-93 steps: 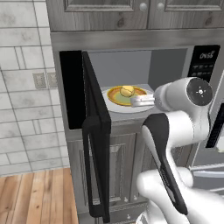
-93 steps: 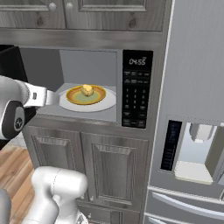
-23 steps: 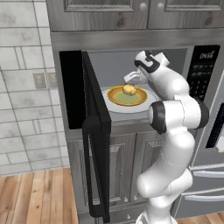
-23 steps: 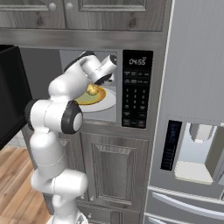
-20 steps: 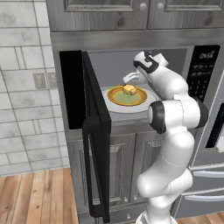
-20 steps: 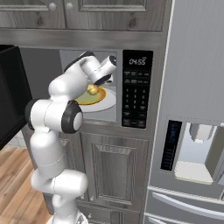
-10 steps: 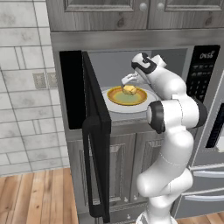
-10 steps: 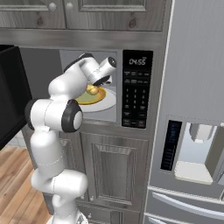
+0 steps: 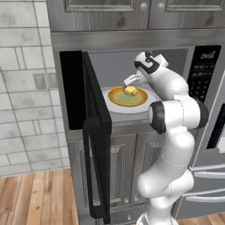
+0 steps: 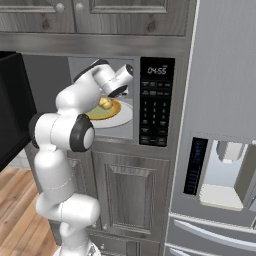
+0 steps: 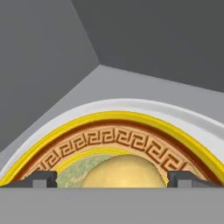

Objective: Retrieve the reheated potato from the microwave, then place the potato, cheese, and condiment on the cutting board.

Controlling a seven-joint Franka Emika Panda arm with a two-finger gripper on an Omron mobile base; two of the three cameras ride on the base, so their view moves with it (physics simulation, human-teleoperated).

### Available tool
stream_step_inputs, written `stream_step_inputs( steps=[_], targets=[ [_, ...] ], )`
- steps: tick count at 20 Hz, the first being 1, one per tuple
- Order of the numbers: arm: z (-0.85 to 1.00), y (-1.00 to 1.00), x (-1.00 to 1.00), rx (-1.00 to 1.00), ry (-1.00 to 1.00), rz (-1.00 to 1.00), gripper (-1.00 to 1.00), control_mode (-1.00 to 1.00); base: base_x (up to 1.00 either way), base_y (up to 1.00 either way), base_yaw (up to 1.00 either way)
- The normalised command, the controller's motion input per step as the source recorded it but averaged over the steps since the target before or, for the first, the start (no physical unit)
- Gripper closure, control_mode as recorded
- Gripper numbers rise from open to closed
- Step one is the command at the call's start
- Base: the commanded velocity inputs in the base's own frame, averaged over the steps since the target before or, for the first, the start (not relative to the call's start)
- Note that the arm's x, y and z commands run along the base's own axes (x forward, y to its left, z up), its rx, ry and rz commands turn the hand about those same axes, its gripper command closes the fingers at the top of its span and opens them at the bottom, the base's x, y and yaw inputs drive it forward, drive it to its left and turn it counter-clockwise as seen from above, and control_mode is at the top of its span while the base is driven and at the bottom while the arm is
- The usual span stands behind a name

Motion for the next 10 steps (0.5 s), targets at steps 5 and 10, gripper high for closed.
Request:
stream_step_inputs(
  steps=[5,10],
  targets=[
    [-0.12,-0.09,-0.22,-0.01,0.00,0.08,-1.00,-1.00,0.00,0.00,0.00],
    [-0.14,-0.06,-0.19,-0.04,0.00,0.01,-1.00,-1.00,0.00,0.00,0.00]
  ],
)
